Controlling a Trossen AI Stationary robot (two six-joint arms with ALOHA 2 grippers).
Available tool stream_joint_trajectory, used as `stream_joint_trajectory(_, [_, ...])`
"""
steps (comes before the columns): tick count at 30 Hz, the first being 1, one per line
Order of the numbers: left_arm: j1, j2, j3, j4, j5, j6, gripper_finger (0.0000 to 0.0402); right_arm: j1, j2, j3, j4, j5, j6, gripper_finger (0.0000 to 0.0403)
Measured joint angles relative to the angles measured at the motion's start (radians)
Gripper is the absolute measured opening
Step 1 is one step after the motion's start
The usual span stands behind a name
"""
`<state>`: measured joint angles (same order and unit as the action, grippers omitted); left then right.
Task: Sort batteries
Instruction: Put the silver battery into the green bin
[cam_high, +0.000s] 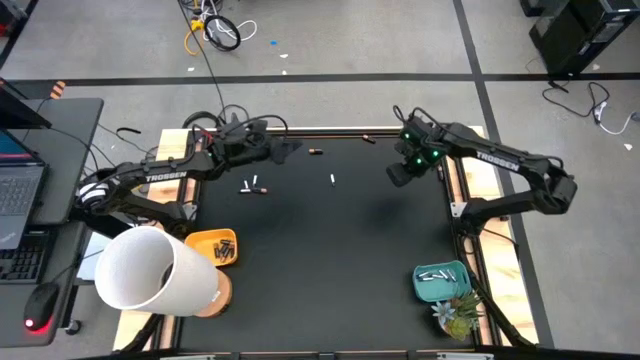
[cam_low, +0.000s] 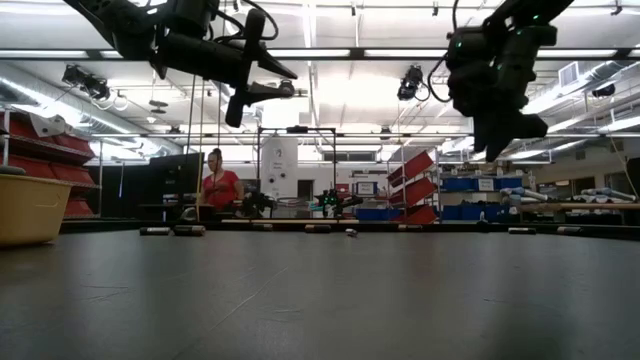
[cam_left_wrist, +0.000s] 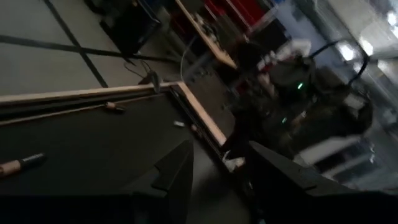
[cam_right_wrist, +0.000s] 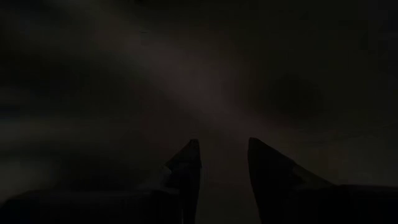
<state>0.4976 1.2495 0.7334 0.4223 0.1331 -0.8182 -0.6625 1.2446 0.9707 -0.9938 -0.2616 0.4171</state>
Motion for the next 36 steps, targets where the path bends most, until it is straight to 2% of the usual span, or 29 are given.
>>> stream_joint_trajectory(5, [0.0, 0.0, 0.0, 0.013, -0.036, -0.075, 0.016, -0.109, 0.078, 0.025, -0.014, -0.001, -0.187, 0.012])
stream_joint_trajectory(9, [0.0, 0.0, 0.0, 0.014, -0.04, -0.065, 0.016, -0.185, 0.144, 0.027, -0.008, -0.037, -0.311, 0.012])
stream_joint_trajectory(15, [0.0, 0.0, 0.0, 0.032, -0.157, -0.1, 0.016, -0.241, 0.195, 0.027, -0.064, 0.16, -0.386, 0.012])
stream_joint_trajectory(19, [0.0, 0.0, 0.0, 0.033, -0.17, -0.078, 0.016, -0.277, 0.206, 0.027, -0.048, 0.215, -0.417, 0.012])
stream_joint_trajectory(21, [0.0, 0.0, 0.0, 0.023, -0.17, -0.08, 0.016, -0.29, 0.211, 0.028, -0.045, 0.207, -0.394, 0.012])
stream_joint_trajectory(23, [0.0, 0.0, 0.0, 0.022, -0.154, -0.092, 0.016, -0.29, 0.207, 0.048, -0.053, 0.117, -0.378, 0.012])
stream_joint_trajectory(25, [0.0, 0.0, 0.0, 0.021, -0.117, -0.074, 0.016, -0.253, 0.199, 0.091, -0.05, 0.087, -0.379, 0.0119])
stream_joint_trajectory(28, [-0.001, 0.0, 0.0, 0.02, -0.111, -0.038, 0.016, -0.188, 0.217, 0.189, -0.101, 0.182, -0.439, 0.0114])
stream_joint_trajectory(31, [0.008, 0.0, 0.0, 0.021, -0.13, -0.028, 0.016, -0.149, 0.271, 0.309, -0.141, 0.21, -0.501, 0.0111])
stream_joint_trajectory(36, [0.057, 0.0, 0.0, 0.008, 0.039, -0.054, 0.016, -0.132, 0.404, 0.47, -0.165, 0.186, -0.54, 0.0112])
